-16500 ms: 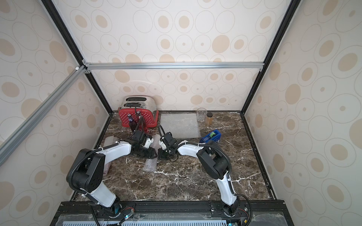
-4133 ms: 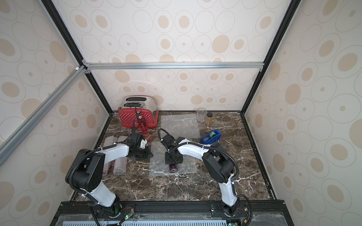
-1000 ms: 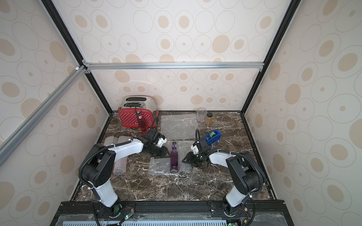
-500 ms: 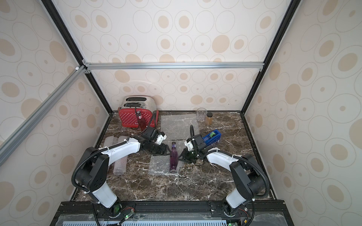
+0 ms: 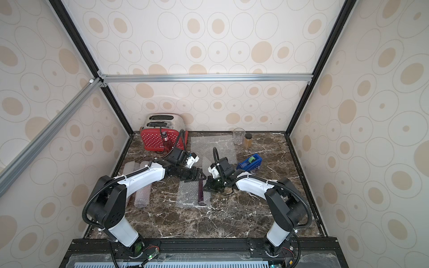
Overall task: Wrap wine bottles in bubble wrap
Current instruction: Wrap the wine bottle in bubble wrap.
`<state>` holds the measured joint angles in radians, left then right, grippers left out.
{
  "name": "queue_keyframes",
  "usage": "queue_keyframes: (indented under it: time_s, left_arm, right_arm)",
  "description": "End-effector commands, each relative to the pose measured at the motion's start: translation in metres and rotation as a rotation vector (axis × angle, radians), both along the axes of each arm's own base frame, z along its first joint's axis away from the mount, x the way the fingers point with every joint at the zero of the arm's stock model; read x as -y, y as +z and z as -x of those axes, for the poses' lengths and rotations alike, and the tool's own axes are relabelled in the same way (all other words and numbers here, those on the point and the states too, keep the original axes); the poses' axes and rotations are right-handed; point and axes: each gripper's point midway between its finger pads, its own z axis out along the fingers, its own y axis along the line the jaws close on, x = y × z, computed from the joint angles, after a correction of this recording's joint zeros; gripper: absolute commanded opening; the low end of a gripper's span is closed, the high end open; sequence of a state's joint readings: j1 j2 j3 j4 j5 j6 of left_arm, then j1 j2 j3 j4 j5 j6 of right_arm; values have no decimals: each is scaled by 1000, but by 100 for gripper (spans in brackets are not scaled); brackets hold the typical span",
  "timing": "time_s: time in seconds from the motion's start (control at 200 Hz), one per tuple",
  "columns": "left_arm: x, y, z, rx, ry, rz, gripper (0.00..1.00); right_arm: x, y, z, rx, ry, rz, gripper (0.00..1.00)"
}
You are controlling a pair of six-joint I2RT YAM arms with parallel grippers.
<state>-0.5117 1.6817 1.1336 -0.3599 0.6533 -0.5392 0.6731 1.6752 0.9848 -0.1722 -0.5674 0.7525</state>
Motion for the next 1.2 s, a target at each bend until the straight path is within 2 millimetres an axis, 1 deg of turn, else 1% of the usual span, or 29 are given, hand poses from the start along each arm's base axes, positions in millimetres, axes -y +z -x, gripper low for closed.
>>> queue_keyframes:
  time_s: [0.0,0.075,0.16,0.2,0.296,0.371,0.416,0.476,0.546,0.601,0.681,0.761,0.877,0.927,1.097,1.192]
  left_arm:
    - [3,11,-9,5,15,10,62]
    - [-3,5,-10,0,33,-30,59]
    - [-10,-6,-10,-18,60,-78,52]
    - [-15,-12,-10,-19,64,-117,47]
    - [-29,-25,-9,-10,72,-200,31]
    - [-33,-35,-6,-19,75,-210,16]
    - [-34,-38,-5,-19,73,-213,7]
    - [-37,-40,-6,-14,71,-229,0]
    - [-41,-43,-7,-13,75,-240,0]
    - [-42,-45,-7,-15,79,-238,0]
    - [-42,-47,-8,-18,78,-238,0]
    - [-40,-51,-8,-27,74,-231,0]
    - [-40,-54,-6,-34,70,-235,0]
    - [-42,-55,-6,-33,69,-241,0]
    - [-44,-63,-5,-42,72,-257,0]
    - [-45,-66,-5,-46,71,-265,0]
  right_arm:
    - [-9,-2,1,-4,15,26,15]
    - [-14,-3,3,-3,21,27,17]
    - [-19,-2,3,-2,30,24,23]
    - [-19,-1,4,-4,33,32,25]
    - [-21,4,5,7,26,25,28]
    - [-23,6,6,11,28,17,32]
    - [-22,7,8,10,32,25,33]
    - [-17,9,9,15,25,43,36]
    - [-10,14,10,39,14,61,45]
    - [0,19,12,55,0,96,51]
    - [17,22,13,71,-31,171,55]
    - [34,16,13,91,-81,250,58]
    - [47,2,10,123,-127,346,60]
    - [46,-4,11,126,-131,370,61]
    - [22,-22,13,107,-112,347,64]
    - [16,-35,15,96,-96,381,65]
